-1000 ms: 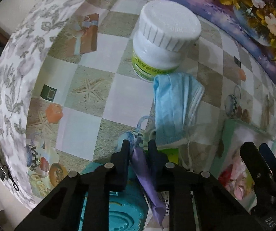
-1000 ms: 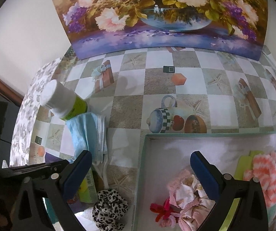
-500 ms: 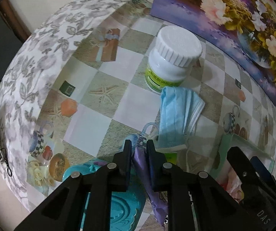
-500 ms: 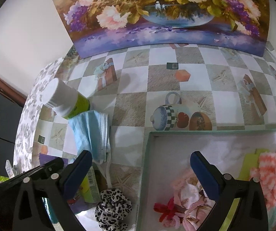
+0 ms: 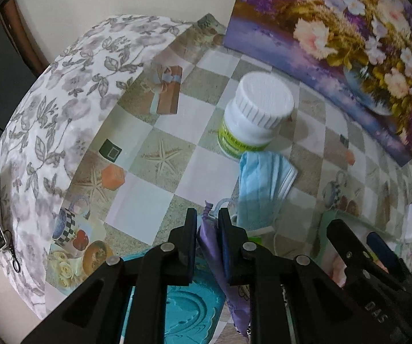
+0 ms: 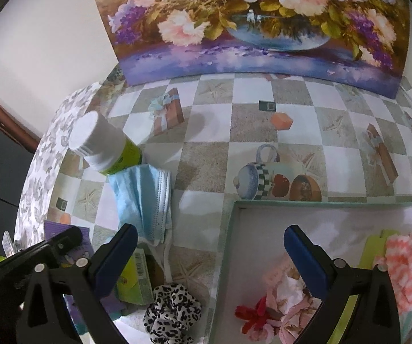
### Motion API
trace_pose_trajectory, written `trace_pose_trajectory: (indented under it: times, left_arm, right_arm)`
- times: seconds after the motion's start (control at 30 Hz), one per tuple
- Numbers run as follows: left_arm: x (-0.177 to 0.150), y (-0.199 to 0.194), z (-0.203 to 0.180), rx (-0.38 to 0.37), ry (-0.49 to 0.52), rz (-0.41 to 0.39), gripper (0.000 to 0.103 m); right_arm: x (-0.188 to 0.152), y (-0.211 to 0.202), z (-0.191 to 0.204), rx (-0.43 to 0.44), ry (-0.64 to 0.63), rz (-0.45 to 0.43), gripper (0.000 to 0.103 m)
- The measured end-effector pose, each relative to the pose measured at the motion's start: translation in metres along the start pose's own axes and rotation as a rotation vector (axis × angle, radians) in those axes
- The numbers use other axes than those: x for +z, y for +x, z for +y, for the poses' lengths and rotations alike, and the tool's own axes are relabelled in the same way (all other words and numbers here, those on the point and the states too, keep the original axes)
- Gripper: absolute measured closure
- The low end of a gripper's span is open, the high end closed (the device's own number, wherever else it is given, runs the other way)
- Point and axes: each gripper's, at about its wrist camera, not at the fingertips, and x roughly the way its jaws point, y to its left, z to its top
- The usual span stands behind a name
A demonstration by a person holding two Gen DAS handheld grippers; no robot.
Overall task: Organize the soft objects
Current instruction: 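Grasp the blue face mask with the right tool while the left tool holds the purple pack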
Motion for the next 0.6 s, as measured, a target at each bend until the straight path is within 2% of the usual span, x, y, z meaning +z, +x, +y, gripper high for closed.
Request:
trace_pose_trajectory:
  times: [0.17,0.5,0.6]
  left_arm:
    - [0.009,-0.009,0.012,-0.034,-0.039,-0.030,0.088]
    - [0.015,-0.008,0.044,-0.061,-0.142,-0.047,0.088]
    - [0.018,-0.010,0.053,-0.064,-0.180,-0.062,0.088]
  right_arm:
    - [0.002,-0.003,0.003,-0.006,-0.006,-0.036,0.000]
    - [-0.007,0.015,0.036,0.034,-0.104,-0.026,0.000]
    - [-0.009,0.019,0.046,0.050,-0.133,-0.031,0.005]
